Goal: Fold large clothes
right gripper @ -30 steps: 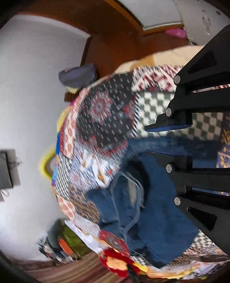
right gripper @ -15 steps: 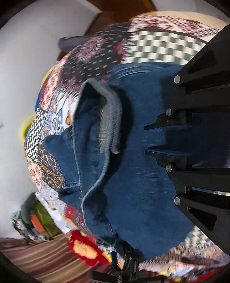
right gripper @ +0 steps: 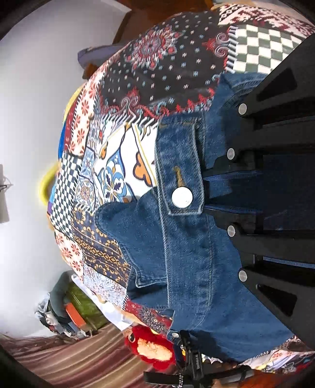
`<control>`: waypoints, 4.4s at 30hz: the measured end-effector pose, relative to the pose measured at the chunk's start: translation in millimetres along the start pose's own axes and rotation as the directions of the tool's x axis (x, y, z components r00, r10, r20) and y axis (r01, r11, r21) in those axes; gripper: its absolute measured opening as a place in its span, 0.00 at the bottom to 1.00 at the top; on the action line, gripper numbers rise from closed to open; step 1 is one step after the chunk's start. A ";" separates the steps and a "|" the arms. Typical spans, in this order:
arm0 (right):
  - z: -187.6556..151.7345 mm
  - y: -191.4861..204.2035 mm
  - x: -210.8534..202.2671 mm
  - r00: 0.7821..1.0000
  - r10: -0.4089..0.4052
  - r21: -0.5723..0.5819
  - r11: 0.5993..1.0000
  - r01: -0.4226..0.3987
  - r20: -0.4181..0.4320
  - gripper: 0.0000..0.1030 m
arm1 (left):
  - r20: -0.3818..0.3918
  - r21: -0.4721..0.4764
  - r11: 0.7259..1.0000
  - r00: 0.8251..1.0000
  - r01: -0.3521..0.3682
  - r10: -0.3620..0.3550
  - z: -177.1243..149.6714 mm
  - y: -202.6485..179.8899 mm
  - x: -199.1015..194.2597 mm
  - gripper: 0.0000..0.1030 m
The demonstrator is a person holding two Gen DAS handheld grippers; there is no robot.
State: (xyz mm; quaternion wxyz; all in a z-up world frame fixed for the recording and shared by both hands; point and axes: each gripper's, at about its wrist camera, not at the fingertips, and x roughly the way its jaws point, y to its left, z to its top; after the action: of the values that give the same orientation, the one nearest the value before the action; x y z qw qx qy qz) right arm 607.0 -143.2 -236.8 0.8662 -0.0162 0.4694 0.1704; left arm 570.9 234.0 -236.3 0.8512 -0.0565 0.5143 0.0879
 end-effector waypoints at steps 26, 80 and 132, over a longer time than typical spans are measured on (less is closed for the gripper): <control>-68.9 129.3 -109.5 0.997 0.077 -0.222 0.973 -0.068 0.032 0.14 | 0.140 0.212 0.970 0.978 0.124 -0.155 -92.1 -59.8 -133.6 1.00; -124.8 26.8 -170.3 0.985 -0.141 -0.040 0.989 0.145 0.099 0.85 | 0.172 -0.198 0.971 0.980 0.130 -0.096 -196.7 22.3 -145.5 1.00; -100.4 143.2 -107.1 0.996 0.085 -0.158 0.983 -0.089 -0.034 0.97 | 0.501 -0.207 0.947 0.858 0.244 -0.111 -154.2 14.9 -208.2 0.25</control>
State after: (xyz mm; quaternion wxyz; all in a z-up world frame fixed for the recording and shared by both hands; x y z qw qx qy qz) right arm 427.7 -57.3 -186.3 0.8475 -0.0670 0.4660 0.2450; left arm 339.5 200.7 -123.7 0.9417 -0.1928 0.2618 0.0871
